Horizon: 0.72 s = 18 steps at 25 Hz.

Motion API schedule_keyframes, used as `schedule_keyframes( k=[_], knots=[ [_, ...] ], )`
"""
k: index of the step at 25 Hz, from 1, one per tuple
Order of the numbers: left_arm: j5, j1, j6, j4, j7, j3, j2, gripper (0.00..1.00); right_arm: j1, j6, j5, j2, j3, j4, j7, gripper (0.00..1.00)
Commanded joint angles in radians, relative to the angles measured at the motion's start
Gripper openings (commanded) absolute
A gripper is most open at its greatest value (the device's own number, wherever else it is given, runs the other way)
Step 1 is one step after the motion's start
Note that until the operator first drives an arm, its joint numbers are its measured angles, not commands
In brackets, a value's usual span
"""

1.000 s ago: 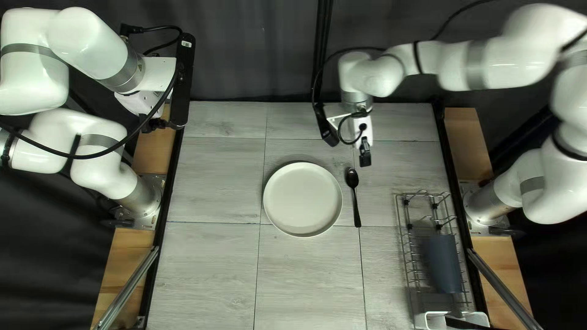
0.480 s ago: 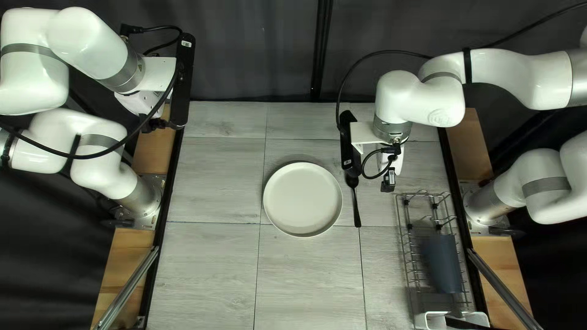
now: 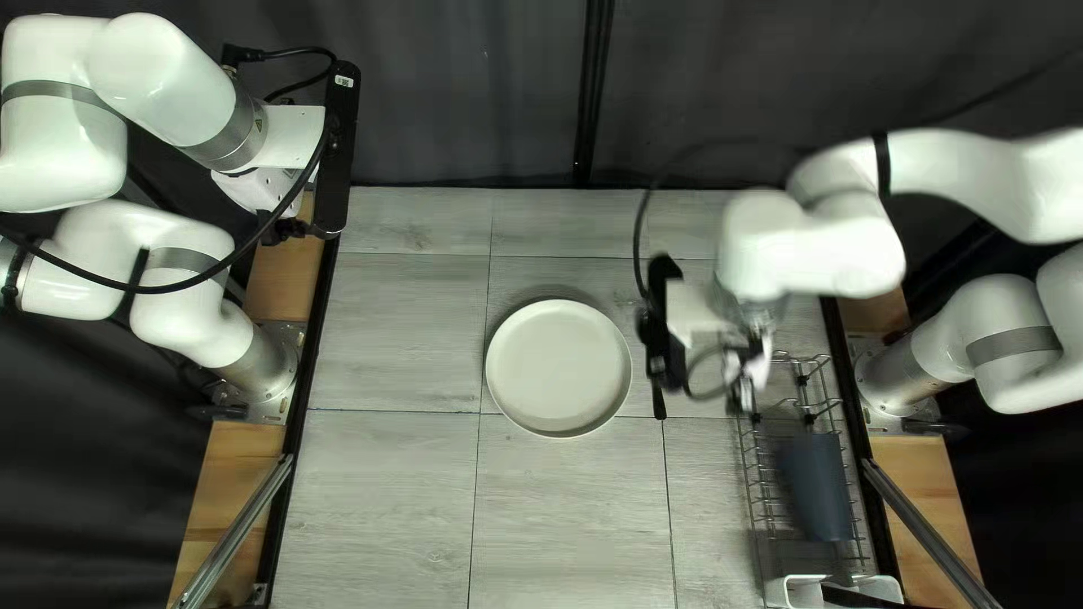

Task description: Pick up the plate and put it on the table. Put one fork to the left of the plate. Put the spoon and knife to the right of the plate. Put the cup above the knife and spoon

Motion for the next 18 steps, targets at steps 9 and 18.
schedule_keyframes(
  k=[9, 18],
  knots=[
    [0.0, 0.0, 0.0, 0.0, 0.0, 0.0, 0.0, 1.0, 0.072, -0.061, 0.096, -0.016, 0.103, -0.034, 0.187, 1.0],
    [0.0, 0.0, 0.0, 0.0, 0.0, 0.0, 0.0, 1.0, 0.101, -0.076, 0.121, -0.038, 0.148, -0.052, 0.263, 1.0]
  ],
)
